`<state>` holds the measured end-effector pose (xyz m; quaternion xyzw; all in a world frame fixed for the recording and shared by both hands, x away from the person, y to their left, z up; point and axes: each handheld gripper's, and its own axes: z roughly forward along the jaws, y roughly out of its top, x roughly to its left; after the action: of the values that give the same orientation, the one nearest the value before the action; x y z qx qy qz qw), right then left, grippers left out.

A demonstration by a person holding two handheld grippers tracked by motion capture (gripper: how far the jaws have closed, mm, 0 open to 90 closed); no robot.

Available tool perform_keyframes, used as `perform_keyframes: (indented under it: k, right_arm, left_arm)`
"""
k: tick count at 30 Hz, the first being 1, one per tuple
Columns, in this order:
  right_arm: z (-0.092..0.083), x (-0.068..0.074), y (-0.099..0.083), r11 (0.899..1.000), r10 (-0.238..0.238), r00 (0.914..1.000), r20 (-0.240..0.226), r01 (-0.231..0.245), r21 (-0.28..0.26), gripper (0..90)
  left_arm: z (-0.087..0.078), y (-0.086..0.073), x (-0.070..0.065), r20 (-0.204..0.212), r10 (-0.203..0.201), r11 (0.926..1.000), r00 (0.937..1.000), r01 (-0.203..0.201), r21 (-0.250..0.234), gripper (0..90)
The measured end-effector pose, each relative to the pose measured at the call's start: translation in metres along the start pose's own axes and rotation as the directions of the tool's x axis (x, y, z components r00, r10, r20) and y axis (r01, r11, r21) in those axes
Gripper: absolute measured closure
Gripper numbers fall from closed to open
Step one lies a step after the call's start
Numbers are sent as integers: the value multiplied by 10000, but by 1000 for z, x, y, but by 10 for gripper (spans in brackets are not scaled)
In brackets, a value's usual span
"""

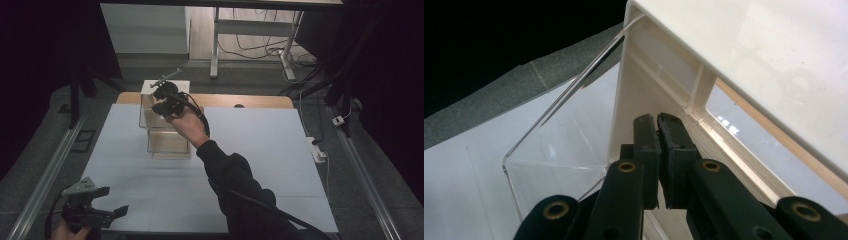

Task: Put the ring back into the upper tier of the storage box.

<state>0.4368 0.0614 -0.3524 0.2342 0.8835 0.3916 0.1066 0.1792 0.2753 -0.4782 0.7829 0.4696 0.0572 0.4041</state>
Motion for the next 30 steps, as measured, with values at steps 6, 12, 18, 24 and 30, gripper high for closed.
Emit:
perform_keyframes:
  k: [6,12,18,24,30]
  right_arm:
    - [-1,-1,0,10000,-40,10000,-72,40,-34,780]
    - [-4,-1,0,9998,-92,9996,-272,88,-160,702]
    - [-16,1,2,9993,-106,9986,-526,86,-375,600]
    - [-31,2,2,9983,-12,9965,-839,-37,-585,503]
    - [-42,3,1,9978,-95,9936,-1124,21,-657,392]
  left_arm:
    - [0,0,0,11,-17,10000,10000,17,6,0]
    - [0,0,0,38,-75,10000,10000,75,-29,0]
    - [0,0,0,40,-77,10000,10000,77,-53,0]
    - [0,0,0,59,-118,9999,9999,118,-60,0]
    - [0,0,0,66,-124,9999,9999,124,-59,0]
